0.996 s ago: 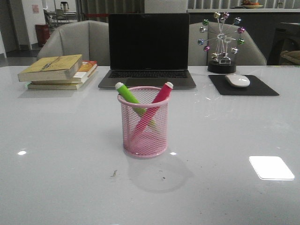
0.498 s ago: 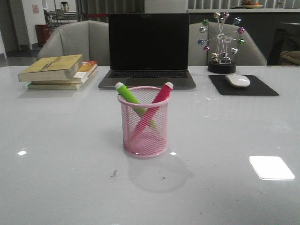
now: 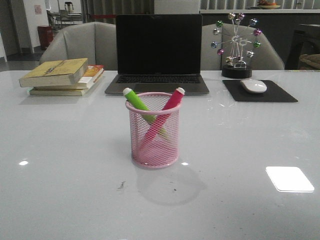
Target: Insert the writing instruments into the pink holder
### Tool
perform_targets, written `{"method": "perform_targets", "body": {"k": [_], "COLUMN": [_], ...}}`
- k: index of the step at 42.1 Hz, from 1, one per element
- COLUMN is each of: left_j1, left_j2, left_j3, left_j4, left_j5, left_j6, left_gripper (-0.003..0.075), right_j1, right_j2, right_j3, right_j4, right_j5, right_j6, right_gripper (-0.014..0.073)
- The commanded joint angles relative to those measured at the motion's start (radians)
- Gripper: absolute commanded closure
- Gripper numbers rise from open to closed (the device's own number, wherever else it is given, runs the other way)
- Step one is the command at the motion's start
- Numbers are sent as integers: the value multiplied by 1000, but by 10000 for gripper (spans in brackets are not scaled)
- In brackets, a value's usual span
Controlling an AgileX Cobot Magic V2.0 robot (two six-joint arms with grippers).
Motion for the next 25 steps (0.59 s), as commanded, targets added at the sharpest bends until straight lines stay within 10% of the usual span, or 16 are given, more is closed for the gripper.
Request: {"method": "perform_targets", "body": {"k": [1,25], "left_j1": [6,6], "left_j2": [-31,-27], "left_j3": [11,19], "left_j4": [-15,-21], "left_j5": [-127,-169], "left_j6": [0,20], "left_gripper": [627,627], "right_j1": [0,0], "right_j2": [-4,-4], "right_j3": [-27,-27], "right_j4": [-4,-4], "right_j5": [-61,-61], "right_j6": [2,2], "right_gripper": [564,564]}}
